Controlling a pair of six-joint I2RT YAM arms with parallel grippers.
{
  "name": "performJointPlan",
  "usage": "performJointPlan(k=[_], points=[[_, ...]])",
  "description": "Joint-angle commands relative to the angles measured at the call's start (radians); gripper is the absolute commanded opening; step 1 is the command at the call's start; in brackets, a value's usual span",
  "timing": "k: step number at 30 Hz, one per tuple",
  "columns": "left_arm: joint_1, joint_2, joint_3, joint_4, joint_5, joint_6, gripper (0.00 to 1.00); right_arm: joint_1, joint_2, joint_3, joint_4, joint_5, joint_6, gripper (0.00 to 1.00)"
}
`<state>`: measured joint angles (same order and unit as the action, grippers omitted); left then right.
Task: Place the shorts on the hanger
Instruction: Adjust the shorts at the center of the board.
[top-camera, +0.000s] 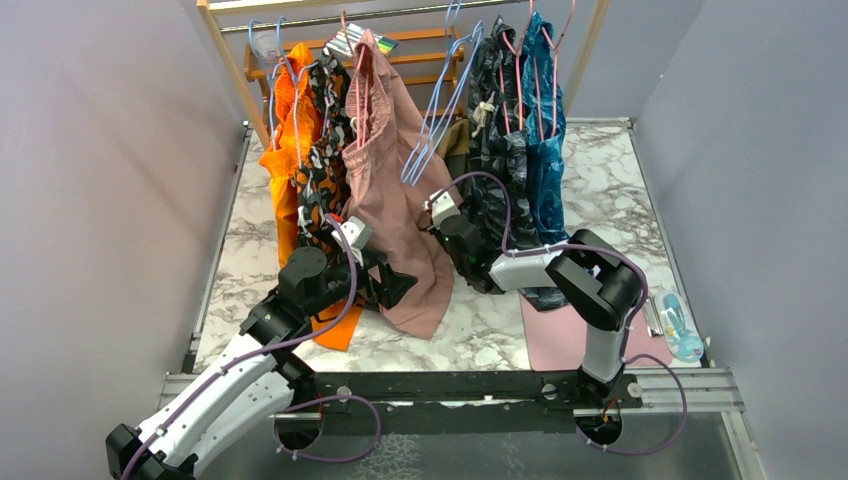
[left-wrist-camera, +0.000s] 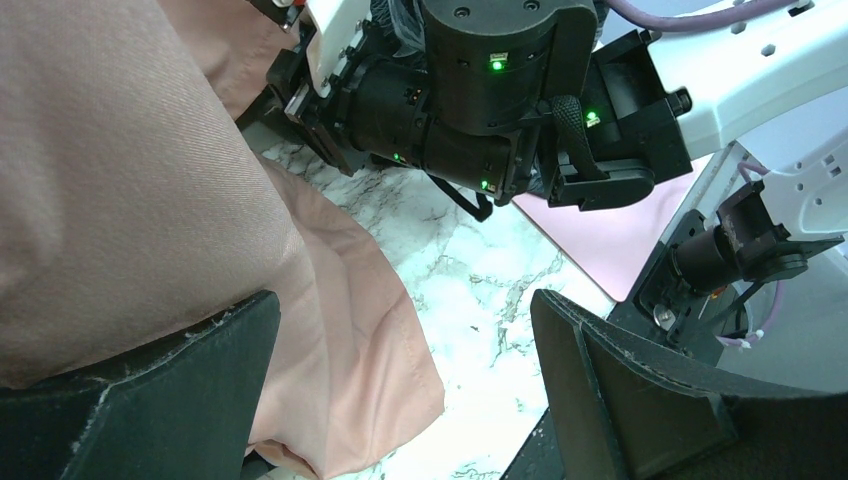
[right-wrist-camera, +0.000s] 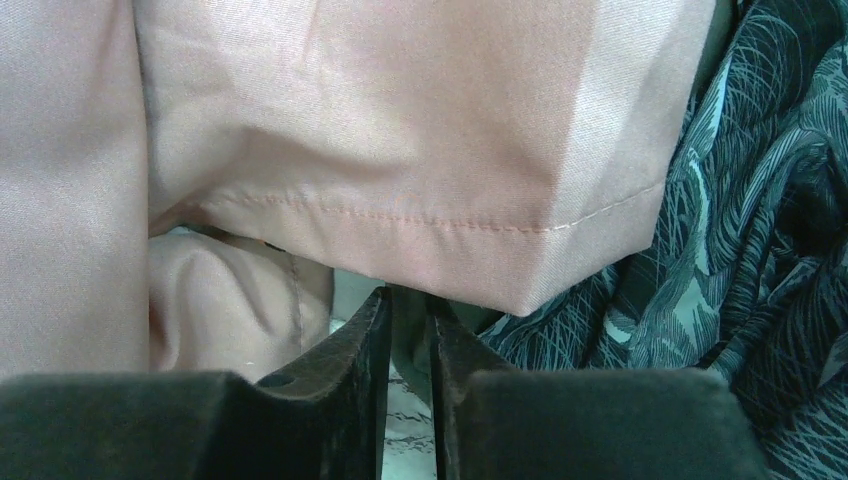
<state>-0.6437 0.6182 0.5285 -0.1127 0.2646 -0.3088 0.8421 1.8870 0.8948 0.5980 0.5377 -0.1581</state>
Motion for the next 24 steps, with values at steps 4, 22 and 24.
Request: performJointPlan(k=[4,22,24], points=[[0.001,-0.015,-0.005,0.017,0.005,0.011,0.98,-0.005,-0.050,0.019,-0.047,-0.020,0.018,0.02],[0.006,-0.043,-0.007,0.021,0.013,0.014,0.98,-0.007,-0.156,0.056,-0.254,-0.118,0.120,0.28],[0.005,-0.043,-0.007,0.020,0.012,0.014,0.98,-0.007,-0.138,0.053,-0.252,-0.109,0.127,0.32]])
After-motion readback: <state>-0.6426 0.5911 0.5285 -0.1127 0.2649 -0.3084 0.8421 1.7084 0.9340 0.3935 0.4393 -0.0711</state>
